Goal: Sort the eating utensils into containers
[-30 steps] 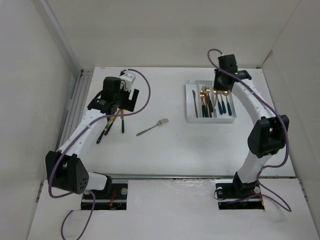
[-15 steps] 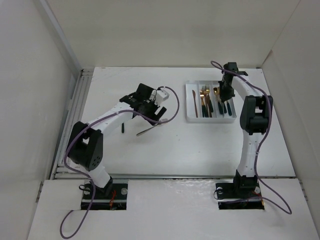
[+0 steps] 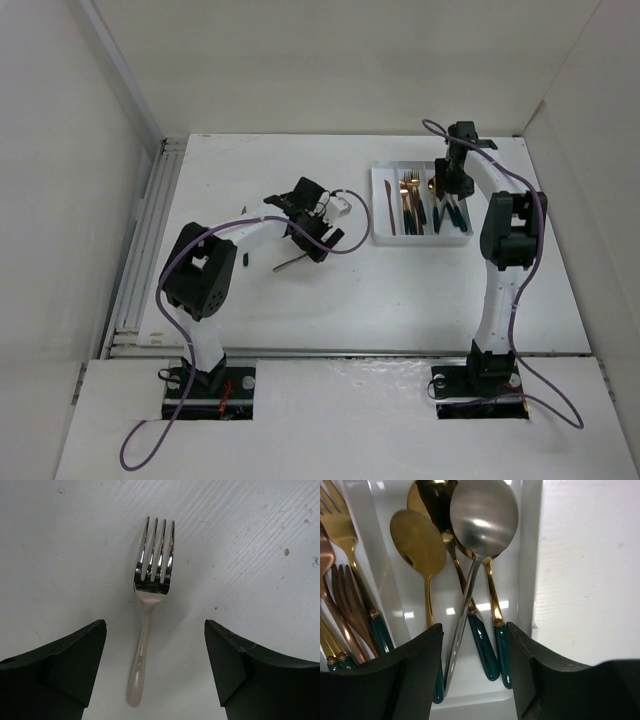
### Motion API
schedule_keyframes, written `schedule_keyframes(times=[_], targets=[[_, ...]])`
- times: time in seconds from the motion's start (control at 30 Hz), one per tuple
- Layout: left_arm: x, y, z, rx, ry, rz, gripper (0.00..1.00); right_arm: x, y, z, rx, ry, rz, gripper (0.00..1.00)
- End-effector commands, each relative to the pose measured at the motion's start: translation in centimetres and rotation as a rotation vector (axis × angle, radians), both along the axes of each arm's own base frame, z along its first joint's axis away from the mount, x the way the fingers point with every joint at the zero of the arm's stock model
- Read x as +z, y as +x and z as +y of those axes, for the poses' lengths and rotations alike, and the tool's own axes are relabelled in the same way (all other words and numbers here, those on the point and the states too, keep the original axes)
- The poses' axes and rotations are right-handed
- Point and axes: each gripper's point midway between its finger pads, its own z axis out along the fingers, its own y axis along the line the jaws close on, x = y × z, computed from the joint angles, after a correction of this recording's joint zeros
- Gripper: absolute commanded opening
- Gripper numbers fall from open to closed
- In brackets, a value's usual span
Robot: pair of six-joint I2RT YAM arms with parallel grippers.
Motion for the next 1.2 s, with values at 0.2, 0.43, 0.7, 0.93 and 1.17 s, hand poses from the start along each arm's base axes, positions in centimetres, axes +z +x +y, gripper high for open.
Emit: schedule_keyframes(times=[0.2,0.43,0.7,0.93,1.17], targets=[[-1.0,2.4,0.5,0.048,0.074,-0.098,0.54,10.3,1.4,2.4,0.004,-0.024,-0.230,0.59],[-2.1,0.8,0.5,0.010,0.079,-0.013,0.49,13.6,0.7,3.5,0.019,-0.042,-0.295,0.59],[-4.0,-0.5,-0.7,0.011,0.006,0.133,0.27,17.2,-0.5,3.9,0.011,-0.021,-0.370,0.59],[-4.2,0.2,-0.4,0.046,-0.045,0.203,0.00,19.4,-1.5,3.5,-0.002,-0.033,-0.414,0.59],[2.6,5.0,-0.7,0.135,-0.234,0.162,0.00,21.3,-2.9,5.6,0.036,0.023,-0.454,0.59]])
